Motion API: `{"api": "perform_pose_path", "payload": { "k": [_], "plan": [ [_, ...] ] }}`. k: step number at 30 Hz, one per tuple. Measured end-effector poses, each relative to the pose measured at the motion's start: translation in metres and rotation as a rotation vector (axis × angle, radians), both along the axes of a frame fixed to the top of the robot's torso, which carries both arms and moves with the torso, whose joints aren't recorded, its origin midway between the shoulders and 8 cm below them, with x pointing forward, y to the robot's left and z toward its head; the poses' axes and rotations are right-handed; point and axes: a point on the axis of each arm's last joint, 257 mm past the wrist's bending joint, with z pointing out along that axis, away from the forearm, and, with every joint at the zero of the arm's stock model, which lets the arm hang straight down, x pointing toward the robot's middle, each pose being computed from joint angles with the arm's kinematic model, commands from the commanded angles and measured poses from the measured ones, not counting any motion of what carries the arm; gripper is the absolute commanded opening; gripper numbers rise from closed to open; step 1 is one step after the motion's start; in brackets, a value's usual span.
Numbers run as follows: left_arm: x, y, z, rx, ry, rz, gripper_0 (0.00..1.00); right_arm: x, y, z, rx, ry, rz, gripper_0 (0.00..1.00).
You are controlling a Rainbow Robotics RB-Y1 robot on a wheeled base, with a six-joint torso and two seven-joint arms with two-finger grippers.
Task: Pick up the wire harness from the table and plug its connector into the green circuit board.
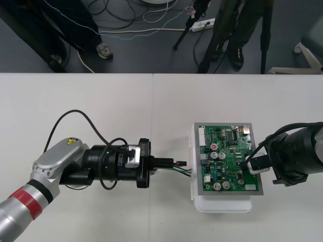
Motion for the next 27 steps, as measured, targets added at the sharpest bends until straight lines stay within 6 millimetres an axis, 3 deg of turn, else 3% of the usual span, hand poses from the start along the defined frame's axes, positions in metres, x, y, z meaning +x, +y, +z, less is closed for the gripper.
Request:
{"api": "perform_pose_path", "payload": {
  "k": [15,27],
  "plan": [
    [0.008,-0.014,-0.004,0.023,-0.009,0.023,0.0,0.009,0.015,-0.001,0.069,-0.027,-0.131,1.0],
    [0.009,-0.026,-0.005,0.024,-0.004,0.031,0.0,0.007,0.016,-0.004,0.068,-0.017,-0.129,1.0]
  ]
}}
